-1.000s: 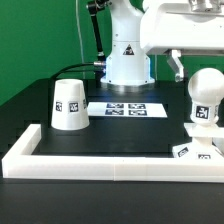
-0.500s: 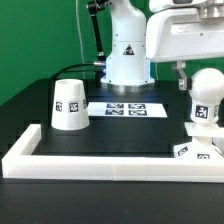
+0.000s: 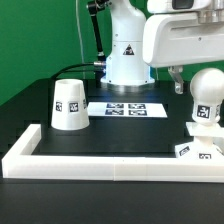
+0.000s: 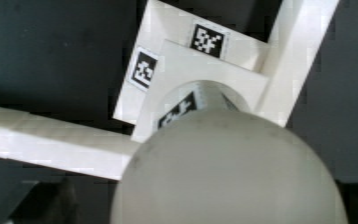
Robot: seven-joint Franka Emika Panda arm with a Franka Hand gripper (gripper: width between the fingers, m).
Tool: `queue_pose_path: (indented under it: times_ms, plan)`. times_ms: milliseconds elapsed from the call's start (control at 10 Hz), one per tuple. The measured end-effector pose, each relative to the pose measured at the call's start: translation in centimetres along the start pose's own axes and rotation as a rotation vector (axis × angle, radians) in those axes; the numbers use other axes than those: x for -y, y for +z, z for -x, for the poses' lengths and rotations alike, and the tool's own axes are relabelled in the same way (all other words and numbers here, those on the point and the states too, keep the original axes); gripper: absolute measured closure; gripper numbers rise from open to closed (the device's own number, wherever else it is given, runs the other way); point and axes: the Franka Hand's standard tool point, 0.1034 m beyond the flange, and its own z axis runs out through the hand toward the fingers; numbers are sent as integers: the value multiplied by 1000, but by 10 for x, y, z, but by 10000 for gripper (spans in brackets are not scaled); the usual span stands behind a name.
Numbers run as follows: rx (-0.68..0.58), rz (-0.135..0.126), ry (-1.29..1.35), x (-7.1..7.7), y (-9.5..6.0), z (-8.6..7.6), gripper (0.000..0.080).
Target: Assemble lamp
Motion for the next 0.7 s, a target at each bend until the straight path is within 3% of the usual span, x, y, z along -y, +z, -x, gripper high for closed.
queue_pose_path:
  times_ms: [300,400,700]
  plan:
    - [1,-1,6,0,1,1,100]
    - [1,-1,6,0,1,1,226]
    - [1,-2,41,0,1,1,223]
